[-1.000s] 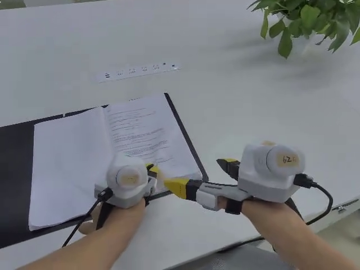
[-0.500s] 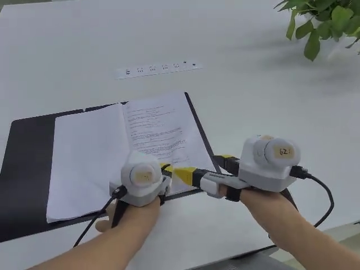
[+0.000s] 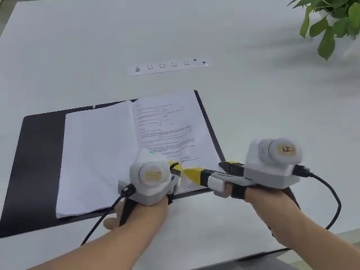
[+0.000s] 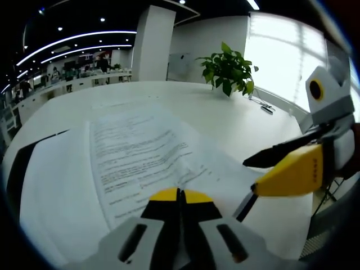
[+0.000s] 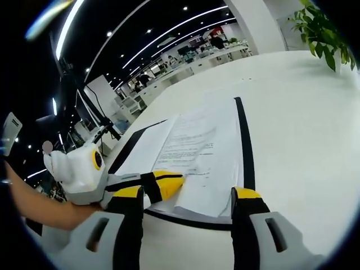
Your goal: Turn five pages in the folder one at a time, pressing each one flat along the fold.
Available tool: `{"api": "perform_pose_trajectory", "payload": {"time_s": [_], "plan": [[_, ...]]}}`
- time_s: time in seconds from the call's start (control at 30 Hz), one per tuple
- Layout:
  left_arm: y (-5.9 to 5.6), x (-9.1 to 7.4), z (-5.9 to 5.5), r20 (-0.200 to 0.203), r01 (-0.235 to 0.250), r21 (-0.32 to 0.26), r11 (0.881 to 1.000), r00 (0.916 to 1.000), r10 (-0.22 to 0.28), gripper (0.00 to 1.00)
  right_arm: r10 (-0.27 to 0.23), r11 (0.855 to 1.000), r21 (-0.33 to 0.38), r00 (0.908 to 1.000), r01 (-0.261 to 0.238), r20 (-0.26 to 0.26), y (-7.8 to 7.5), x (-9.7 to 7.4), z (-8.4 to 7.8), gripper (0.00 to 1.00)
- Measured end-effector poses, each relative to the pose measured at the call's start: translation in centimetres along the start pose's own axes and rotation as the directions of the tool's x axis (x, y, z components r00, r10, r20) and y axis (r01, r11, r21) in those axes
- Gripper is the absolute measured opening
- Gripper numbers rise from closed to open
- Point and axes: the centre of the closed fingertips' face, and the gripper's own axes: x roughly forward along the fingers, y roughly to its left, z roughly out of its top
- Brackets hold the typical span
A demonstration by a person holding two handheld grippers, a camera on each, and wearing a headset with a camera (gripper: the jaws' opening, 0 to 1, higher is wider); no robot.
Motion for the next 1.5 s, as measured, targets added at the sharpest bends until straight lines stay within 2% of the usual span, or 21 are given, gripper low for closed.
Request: {"api": "perform_pose_trajectory", "payload": {"time_s": [0.13, 0.37, 0.53, 0.67, 0.73, 0.9, 0.93, 0.97, 1.1, 1.2, 1.27, 1.47, 1.5], "plan": [[0.0, 0.0, 0.0, 0.000, -0.001, 0.000, 1.000, 1.0000, 0.001, 0.00, -0.005, 0.999, 0.043, 0.9998, 0.006, -0.019, -0.5, 0.0, -0.4, 0.56], [-0.1, -0.1, 0.0, 0.001, -0.001, 0.002, 1.000, 1.0000, 0.001, 0.00, -0.018, 0.999, 0.043, 0.9995, 0.019, -0.026, -0.7, -0.1, -0.9, 0.48], [-0.1, -0.1, 0.0, 0.000, 0.001, -0.003, 1.000, 1.0000, -0.001, 0.00, -0.065, 0.997, 0.047, 0.9977, 0.066, -0.020, -1.9, -0.2, -0.9, 0.29], [-0.1, -0.1, -0.1, -0.001, -0.001, -0.010, 1.000, 1.0000, 0.001, 0.00, -0.105, 0.994, 0.019, 0.9928, 0.106, -0.058, -2.7, -0.3, -1.6, 0.12], [-0.1, -0.1, -0.1, -0.002, 0.000, -0.014, 1.000, 1.0000, 0.000, 0.00, -0.111, 0.994, 0.008, 0.9927, 0.112, -0.046, -2.9, -0.3, -1.5, 0.04], [-0.2, 0.0, -0.1, -0.006, 0.008, -0.017, 1.000, 1.0000, -0.008, 0.02, -0.122, 0.993, -0.003, 0.9919, 0.121, -0.037, -2.8, -0.3, -1.2, 0.00], [-0.2, -0.1, 0.0, -0.007, 0.013, -0.034, 0.999, 0.9999, -0.013, 0.03, -0.124, 0.992, 0.003, 0.9916, 0.124, -0.035, -2.8, -0.4, -1.2, 0.00], [-0.7, -0.3, 0.1, -0.016, 0.042, -0.070, 0.997, 0.9990, -0.043, 0.05, -0.123, 0.992, 0.013, 0.9918, 0.124, -0.033, -2.8, -0.4, -1.1, 0.00], [-0.7, -1.0, 0.1, -0.033, 0.057, -0.070, 0.996, 0.9977, -0.059, 0.19, -0.120, 0.992, 0.043, 0.9925, 0.121, -0.022, -2.7, -0.6, -0.8, 0.00], [-0.4, -2.2, 0.3, -0.038, 0.051, -0.074, 0.996, 0.9978, -0.053, 0.23, -0.100, 0.986, 0.136, 0.9950, 0.098, 0.007, -2.2, -0.9, -0.2, 0.00], [-0.3, -3.0, 0.5, -0.041, 0.059, -0.047, 0.997, 0.9973, -0.061, 0.24, -0.092, 0.981, 0.175, 0.9954, 0.086, 0.028, -2.0, -1.2, 0.3, 0.00], [0.4, -5.9, 1.6, -0.021, 0.070, -0.021, 0.997, 0.9973, -0.070, 0.29, -0.057, 0.976, 0.212, 0.9955, 0.040, 0.075, 0.1, -2.0, 1.8, 0.00], [0.6, -6.3, 1.8, -0.013, 0.070, -0.019, 0.997, 0.9975, -0.070, 0.29, -0.034, 0.974, 0.226, 0.9951, 0.013, 0.092, 1.0, -2.1, 2.3, 0.00]]}}
